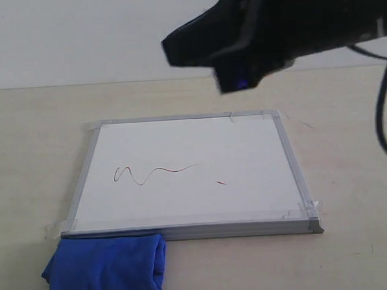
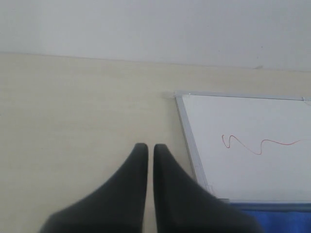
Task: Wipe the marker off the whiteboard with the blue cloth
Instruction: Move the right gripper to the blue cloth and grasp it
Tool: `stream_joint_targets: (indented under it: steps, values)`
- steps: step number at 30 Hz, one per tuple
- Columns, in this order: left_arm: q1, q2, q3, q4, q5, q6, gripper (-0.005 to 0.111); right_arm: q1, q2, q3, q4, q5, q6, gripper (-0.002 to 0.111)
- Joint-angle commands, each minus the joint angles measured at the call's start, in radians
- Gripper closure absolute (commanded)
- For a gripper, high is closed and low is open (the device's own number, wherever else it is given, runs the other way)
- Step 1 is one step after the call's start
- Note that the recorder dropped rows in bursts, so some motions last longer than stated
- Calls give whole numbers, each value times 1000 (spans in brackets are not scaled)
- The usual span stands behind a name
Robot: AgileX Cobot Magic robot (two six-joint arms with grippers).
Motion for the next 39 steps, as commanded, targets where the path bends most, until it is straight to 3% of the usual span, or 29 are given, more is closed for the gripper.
stream_joint_targets:
  steps: [1,7,12,14,18,20,24,27,30,39]
  values:
    - [-1,-3,-3,-6,-5,6,102,170,89,-39,-240,-114,242,108]
    - [-1,-3,-3,-6,-5,6,102,289,221,-118,-755,-83,690,108]
    - [-1,-3,-3,-6,-5,6,102,345,320,-123,-860,-98,764,104]
    - [-1,-3,-3,-6,-5,6,102,354,361,-123,-873,-103,753,95]
    - [-1,-3,-3,-6,-5,6,102,354,456,-123,-875,-113,733,51]
    - [-1,-3,-3,-6,-5,6,102,364,496,-123,-868,-128,688,39]
    - [-1,-3,-3,-6,-5,6,102,414,572,-123,-861,-217,623,44]
    - [-1,-3,-3,-6,-5,6,102,460,643,-164,-861,-277,610,39]
    - [-1,-3,-3,-6,-5,6,102,462,736,-261,-857,-240,625,34]
    - [-1,-3,-3,-6,-5,6,102,462,823,-269,-859,-282,539,34]
